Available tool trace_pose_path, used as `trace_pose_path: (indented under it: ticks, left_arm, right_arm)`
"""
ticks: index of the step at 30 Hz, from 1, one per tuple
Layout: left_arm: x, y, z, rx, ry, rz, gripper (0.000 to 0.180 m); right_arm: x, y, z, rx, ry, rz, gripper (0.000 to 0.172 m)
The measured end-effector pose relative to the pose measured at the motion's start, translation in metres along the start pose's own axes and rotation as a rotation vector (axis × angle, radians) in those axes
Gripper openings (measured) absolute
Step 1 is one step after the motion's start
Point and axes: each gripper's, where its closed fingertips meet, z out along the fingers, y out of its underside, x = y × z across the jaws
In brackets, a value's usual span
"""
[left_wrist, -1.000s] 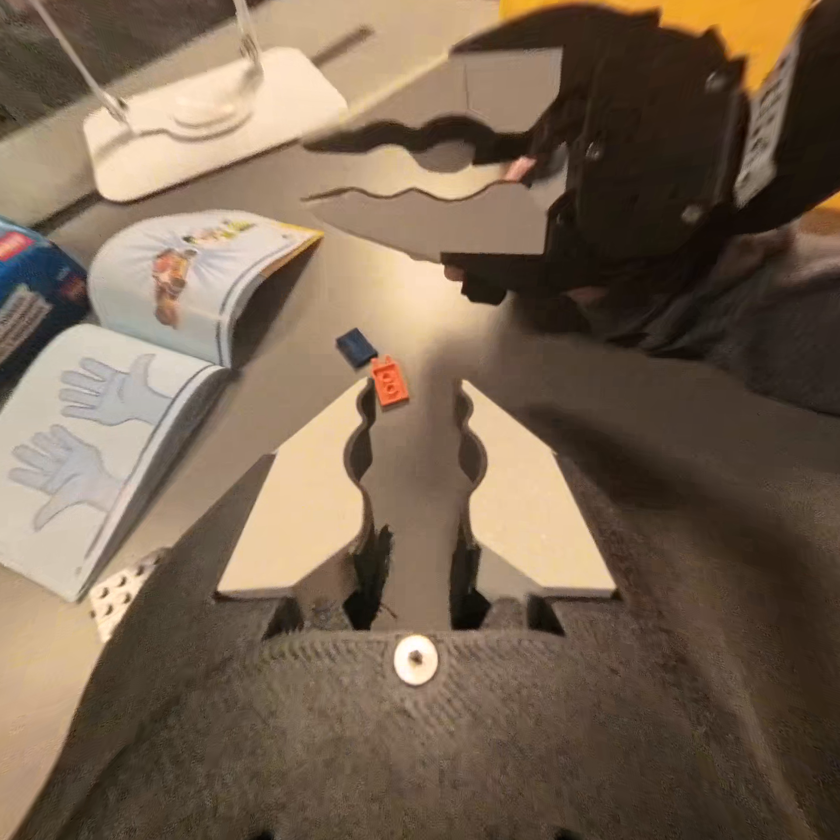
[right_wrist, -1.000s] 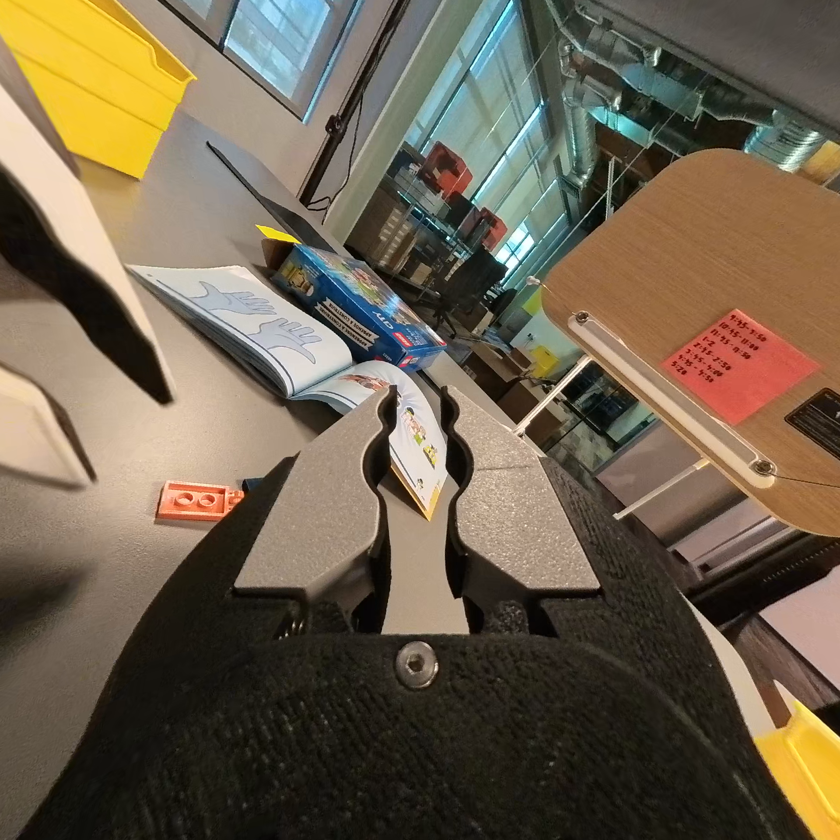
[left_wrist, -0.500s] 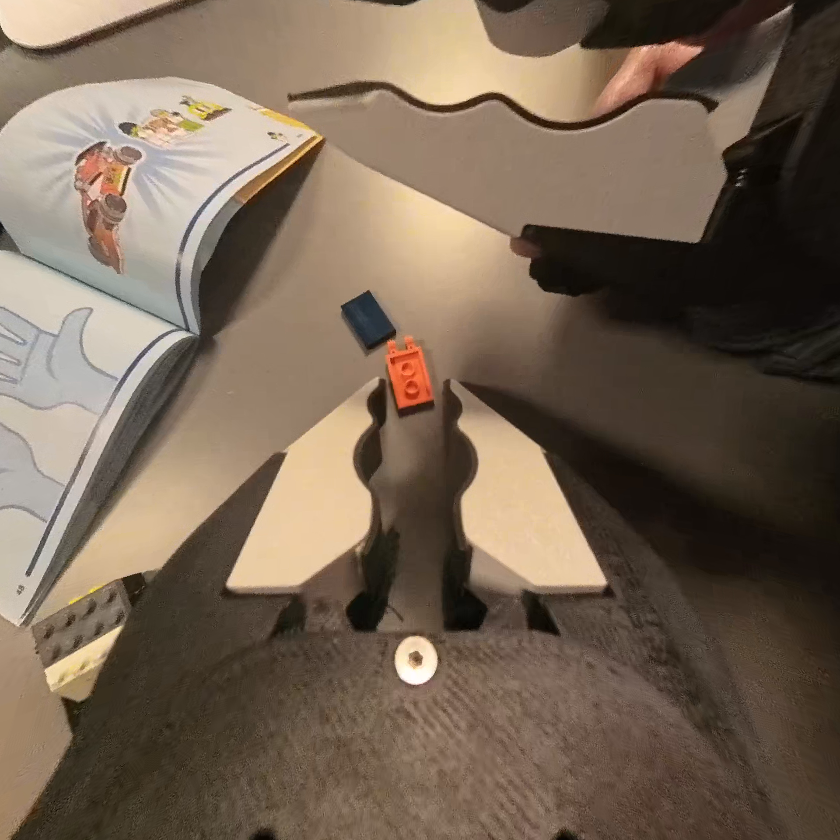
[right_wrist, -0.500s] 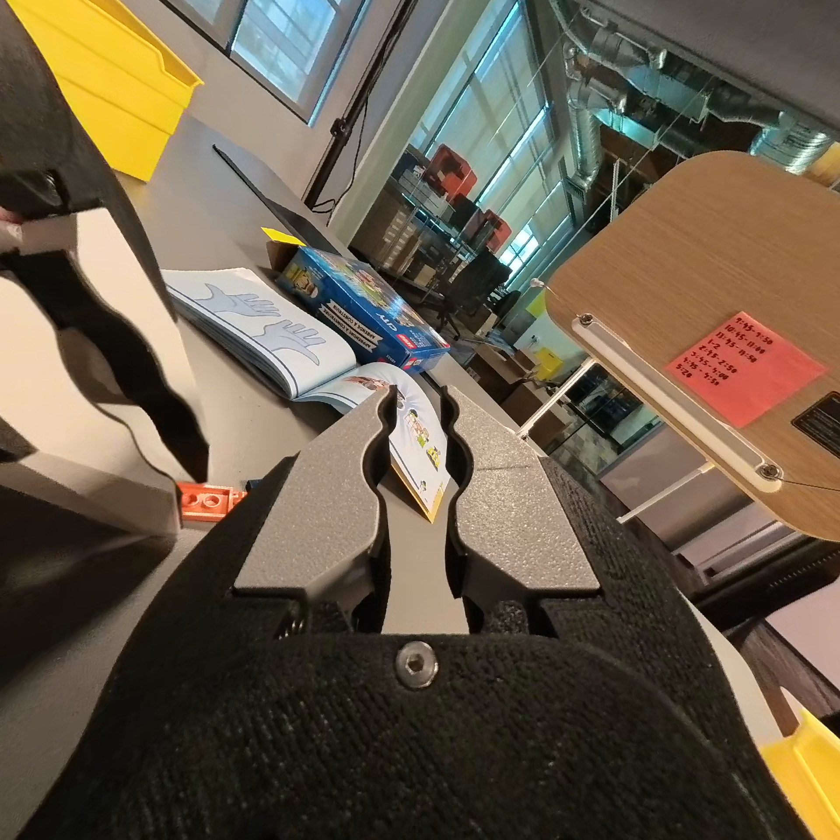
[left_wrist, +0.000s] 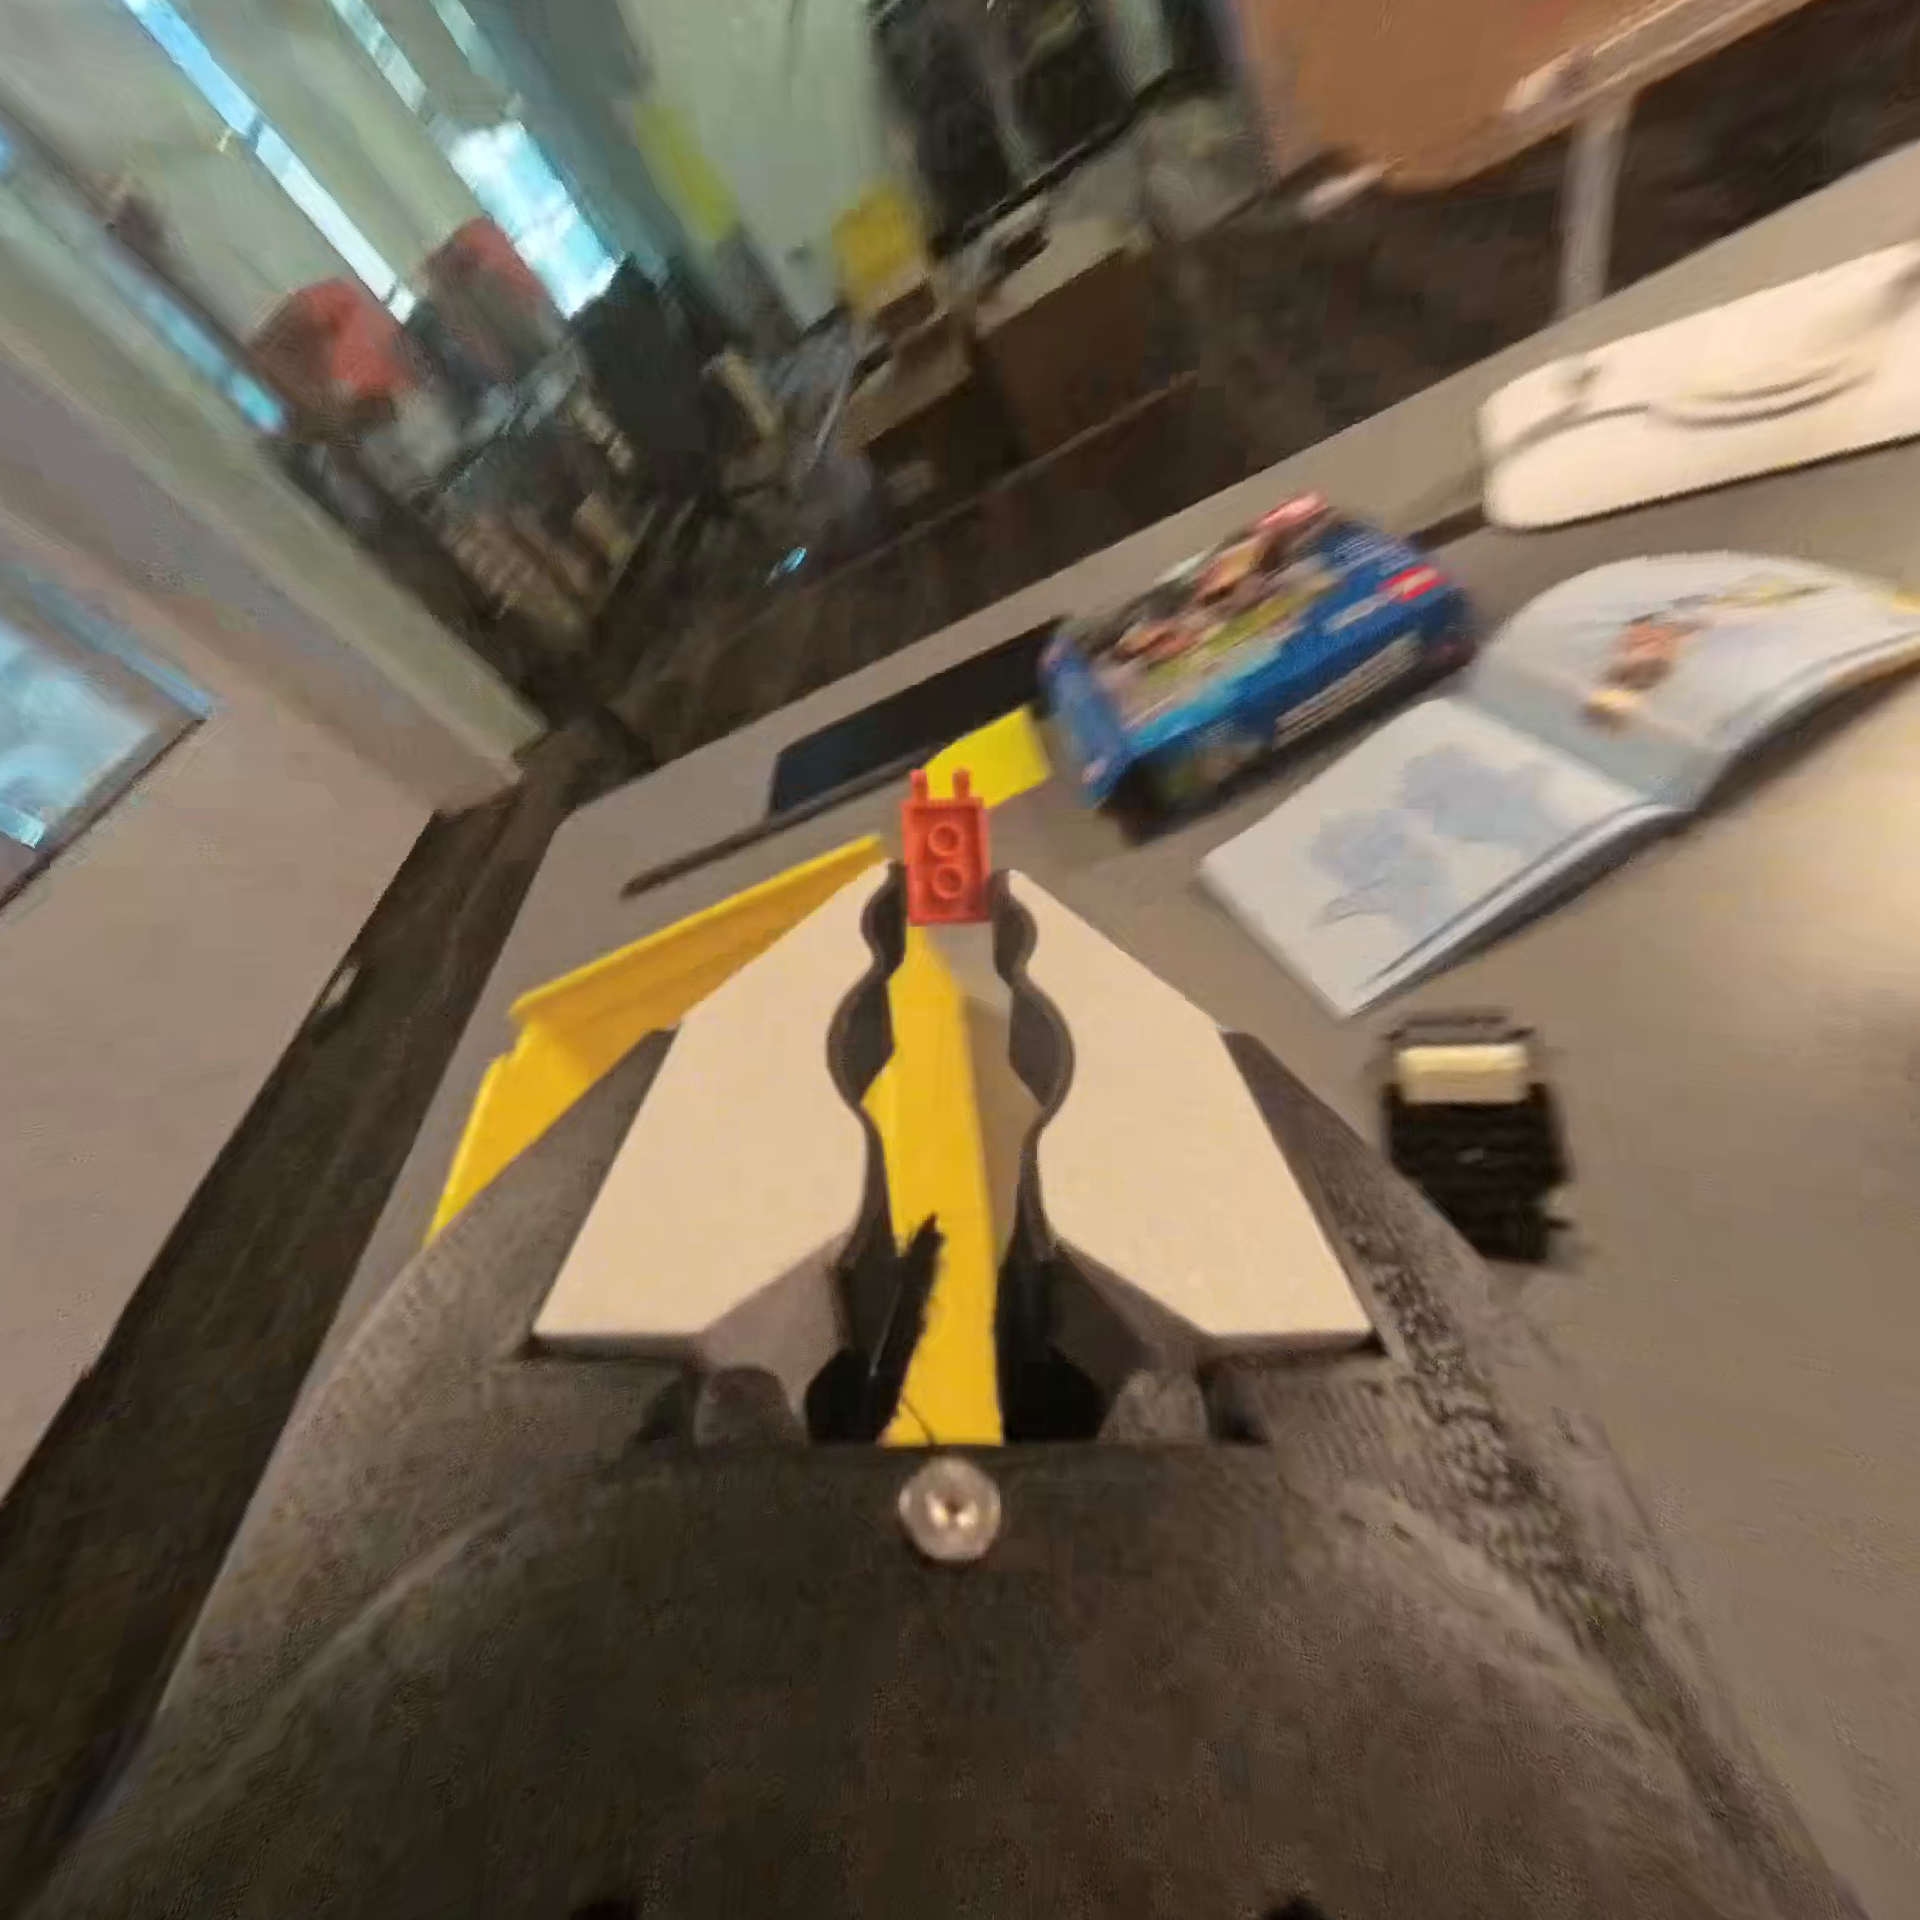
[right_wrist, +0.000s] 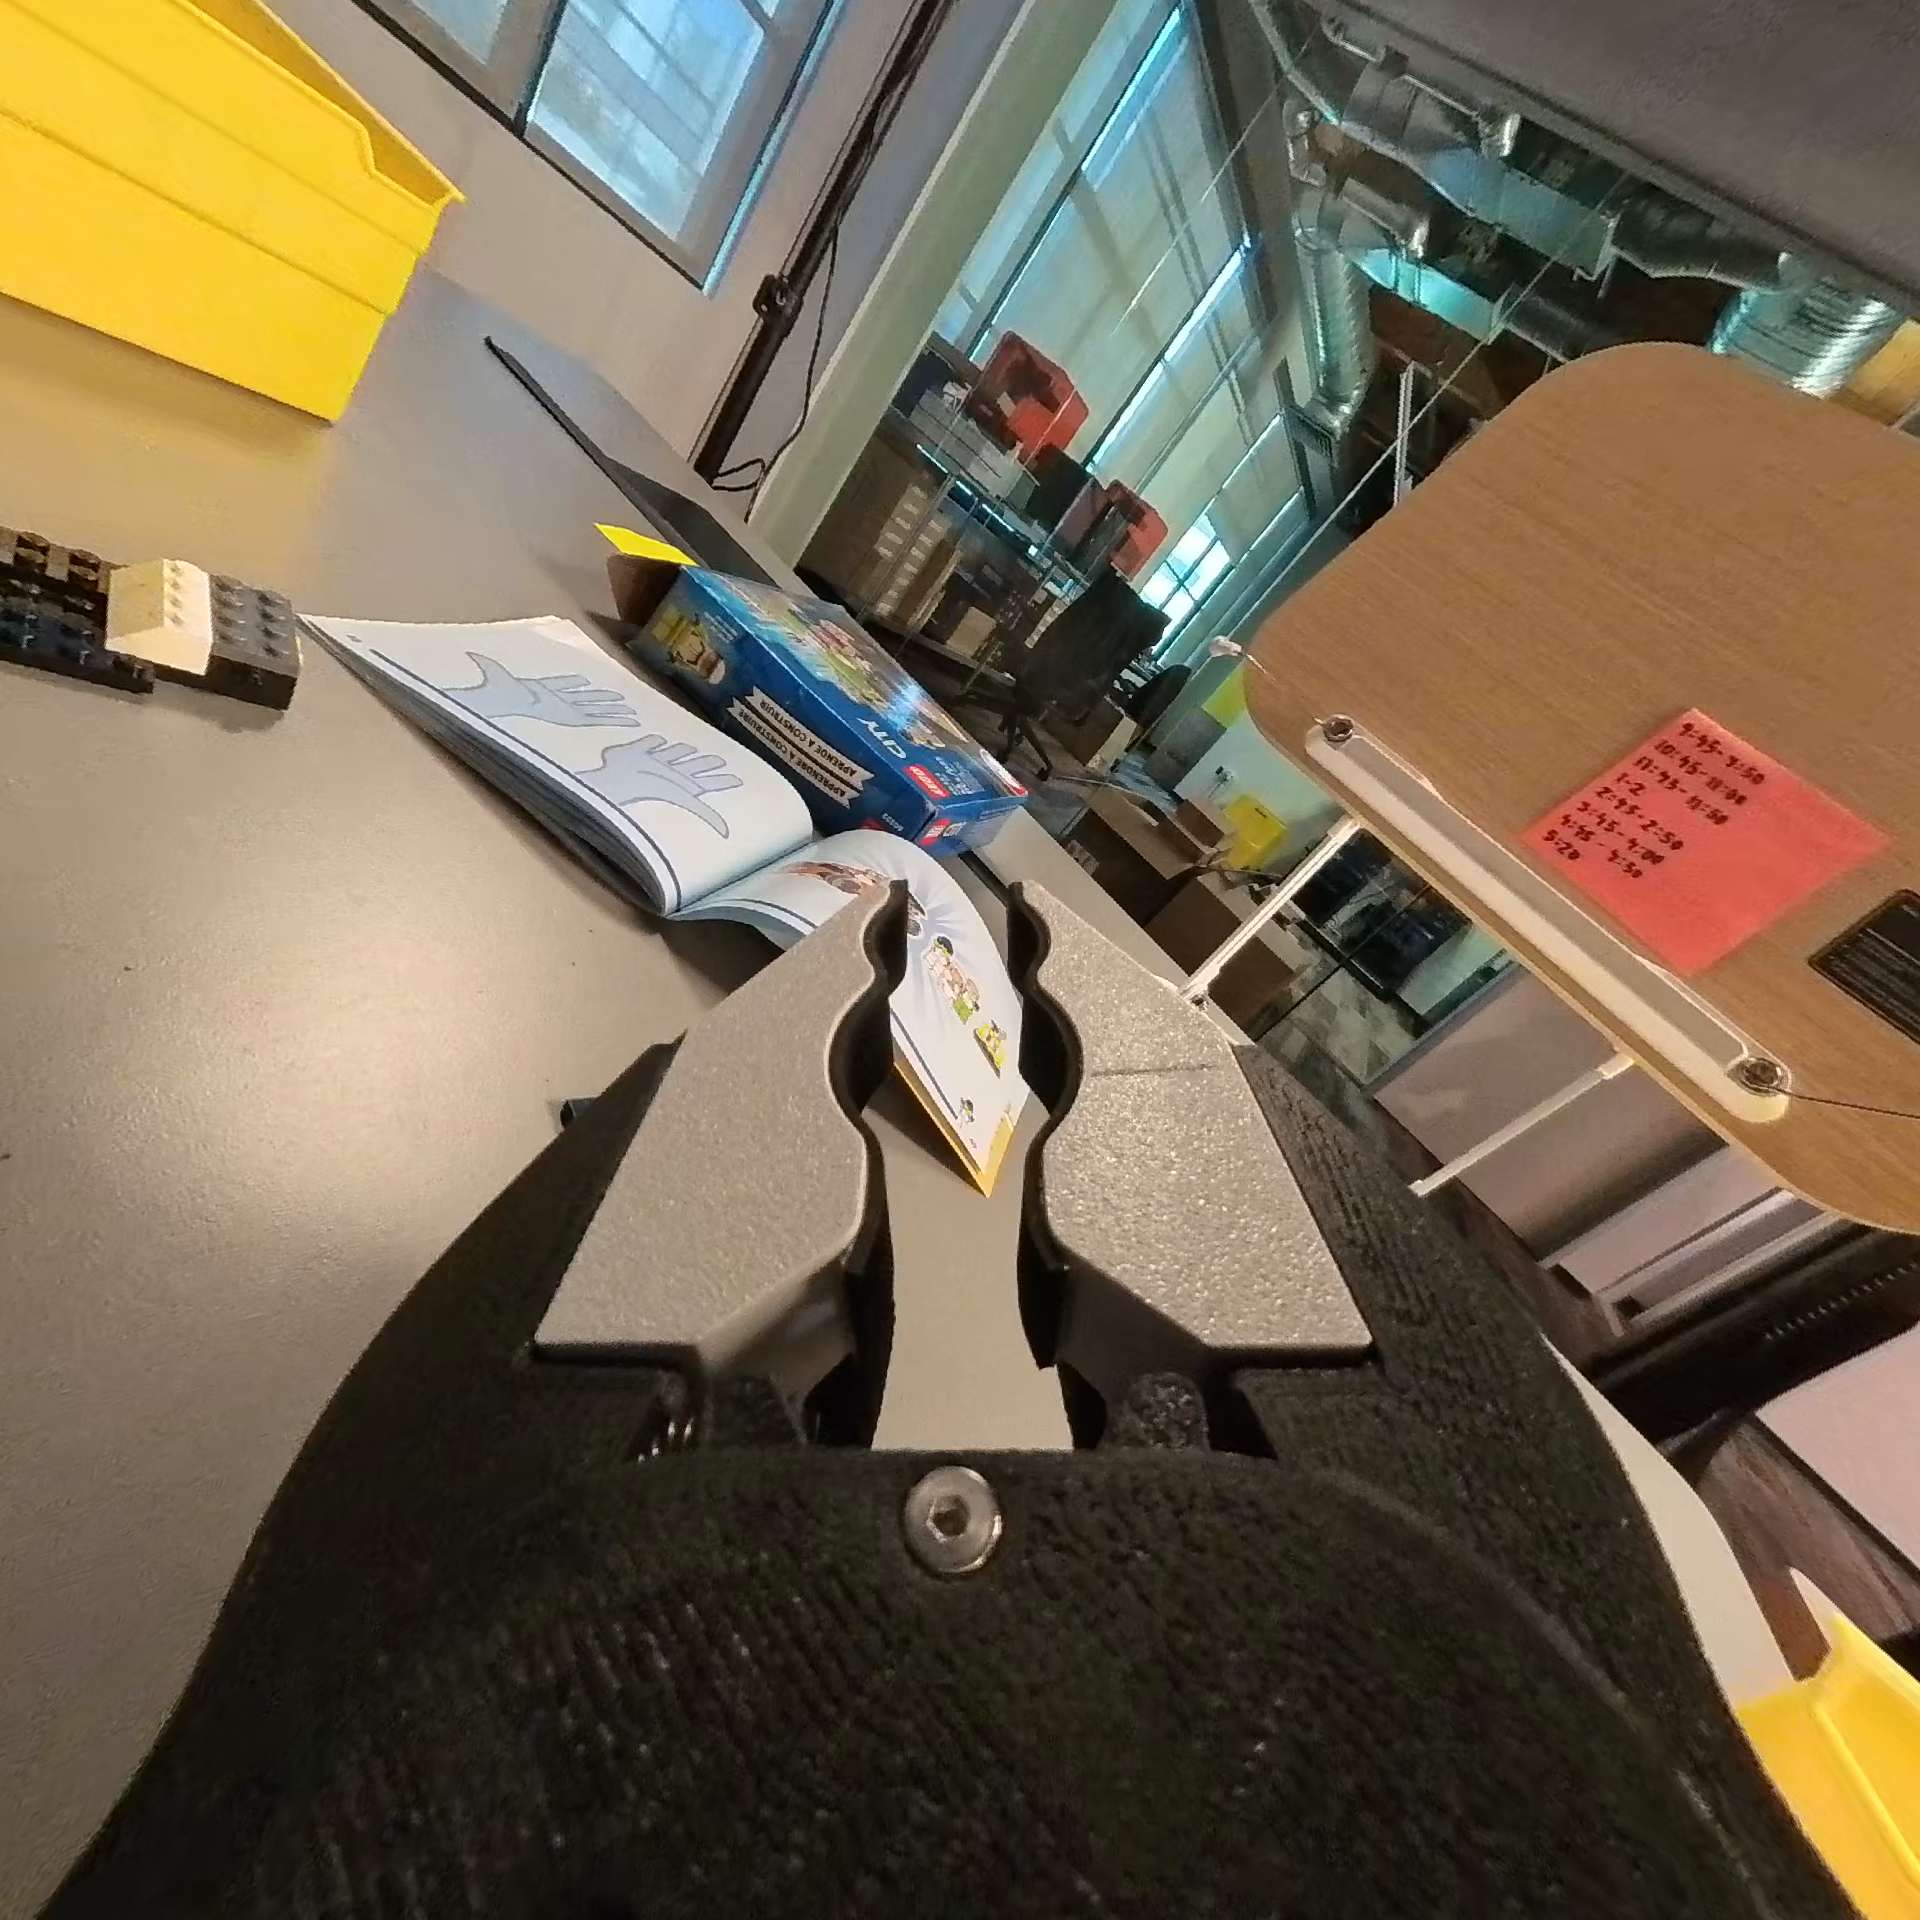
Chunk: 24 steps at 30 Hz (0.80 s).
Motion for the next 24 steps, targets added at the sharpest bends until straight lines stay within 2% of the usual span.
trace_pose_path:
  ticks: [2,4,7,9,11,14,16,20,22,24]
  left_arm:
    - [-0.055,0.04,-0.007,-0.147,-0.109,-0.099,0.015]
    - [-0.086,0.078,-0.012,-0.264,-0.147,-0.215,0.015]
    - [-0.106,0.124,-0.015,-0.421,-0.188,-0.299,0.015]
    - [-0.116,0.141,-0.018,-0.467,-0.243,-0.282,0.015]
    - [-0.114,0.15,-0.016,-0.484,-0.238,-0.296,0.015]
    - [-0.11,0.159,-0.013,-0.521,-0.233,-0.311,0.028]
    - [-0.107,0.163,-0.012,-0.542,-0.218,-0.309,0.028]
    - [-0.107,0.16,-0.014,-0.545,-0.234,-0.29,0.031]
    - [-0.107,0.131,-0.015,-0.409,-0.252,-0.273,0.027]
    - [-0.08,0.08,-0.012,-0.184,-0.14,-0.261,0.022]
  right_arm:
    - [0.0,0.0,0.0,0.0,-0.001,0.0,0.017]
    - [0.0,0.0,0.0,-0.001,-0.001,-0.003,0.017]
    - [-0.001,0.0,0.0,-0.002,-0.002,-0.006,0.017]
    - [-0.001,0.0,0.0,-0.002,-0.002,-0.007,0.017]
    - [0.001,0.0,0.0,-0.004,0.008,-0.004,0.018]
    - [0.003,0.0,-0.001,0.003,0.015,0.011,0.02]
    - [0.003,-0.001,-0.002,0.006,0.008,0.034,0.022]
    - [0.013,0.005,-0.006,-0.06,0.009,0.233,0.03]
    - [0.026,0.011,-0.01,-0.066,0.048,0.331,0.032]
    - [0.04,0.013,-0.014,-0.04,0.088,0.409,0.034]
